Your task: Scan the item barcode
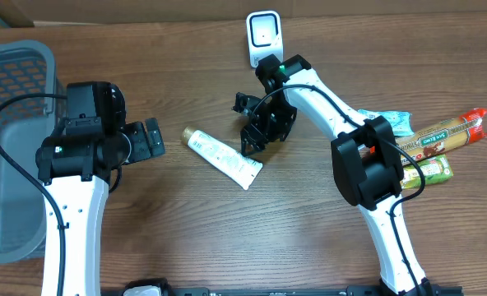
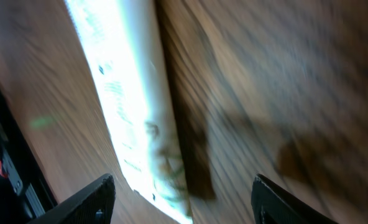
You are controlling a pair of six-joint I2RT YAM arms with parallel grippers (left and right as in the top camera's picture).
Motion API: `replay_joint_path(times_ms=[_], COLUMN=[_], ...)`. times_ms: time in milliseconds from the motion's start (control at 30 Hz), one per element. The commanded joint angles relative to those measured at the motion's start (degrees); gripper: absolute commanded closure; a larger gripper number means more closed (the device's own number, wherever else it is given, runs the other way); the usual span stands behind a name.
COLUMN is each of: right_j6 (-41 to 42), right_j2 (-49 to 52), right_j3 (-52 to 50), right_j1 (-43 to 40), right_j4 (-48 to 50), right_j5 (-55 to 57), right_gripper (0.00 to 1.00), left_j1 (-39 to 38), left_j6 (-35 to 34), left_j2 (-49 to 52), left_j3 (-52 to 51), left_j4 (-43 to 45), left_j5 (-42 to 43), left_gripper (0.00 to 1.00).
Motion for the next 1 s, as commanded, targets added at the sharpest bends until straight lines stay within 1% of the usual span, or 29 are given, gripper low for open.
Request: replay_joint_path(times_ms=[0, 200, 267, 333, 467, 533, 567, 633, 667, 700, 767, 800, 967], right_j6=[-1.46, -1.46, -1.46, -1.46, 0.44, 1.31, 2.91, 5.62, 7.02, 8.61, 10.97, 11.80, 12.41], right_j2=[-0.90, -0.90, -0.90, -0.90, -0.90, -0.90, -0.90, -0.79, -0.68, -0.63, -0.52, -0.52, -0.63], right_j3=[-0.20, -1.22, -3.13, -5.01, -8.04, -8.04, -8.04, -8.09, -8.09, -8.09, -8.11, -8.09, -7.82], right_j1=[1.18, 2.67, 3.32, 3.72, 4.52, 4.66, 4.70, 4.74, 4.74, 4.83, 4.96, 4.96, 4.85], right_j4=[1.44, 2.25, 3.61, 5.53, 8.96, 9.11, 9.64, 10.67, 11.30, 11.85, 12.63, 12.79, 12.72], right_j5=[-3.69, -3.69, -3.65, -3.54, -3.08, -1.97, -1.53, -1.51, -1.51, -1.53, -1.53, -1.55, -1.62], right_gripper=[0.28, 0.29, 0.28, 0.32, 0.33, 0.38, 0.41, 0.50, 0.60, 0.72, 0.89, 0.96, 0.96], left_j1=[0.35, 0.35, 0.35, 0.35, 0.35, 0.35, 0.35, 0.35, 0.35, 0.35, 0.35, 0.35, 0.35], left_j6=[1.09, 1.09, 1.09, 1.09, 1.09, 1.11, 1.11, 1.09, 1.09, 1.09, 1.09, 1.09, 1.11], left_j2=[-0.39, -0.39, -0.39, -0.39, -0.39, -0.39, -0.39, -0.39, -0.39, -0.39, -0.39, -0.39, -0.39], left_j3=[-0.11, -0.11, -0.11, -0.11, -0.11, -0.11, -0.11, -0.11, -0.11, -0.11, -0.11, -0.11, -0.11], left_j4=[0.02, 0.02, 0.02, 0.02, 0.02, 0.02, 0.02, 0.00, 0.02, 0.02, 0.00, 0.02, 0.02], left_j5=[0.24, 0.24, 0.24, 0.24, 0.24, 0.24, 0.24, 0.24, 0.24, 0.24, 0.24, 0.24, 0.24], left_gripper=[0.01, 0.00, 0.00, 0.00, 0.01, 0.01, 0.01, 0.00, 0.00, 0.00, 0.01, 0.01, 0.00])
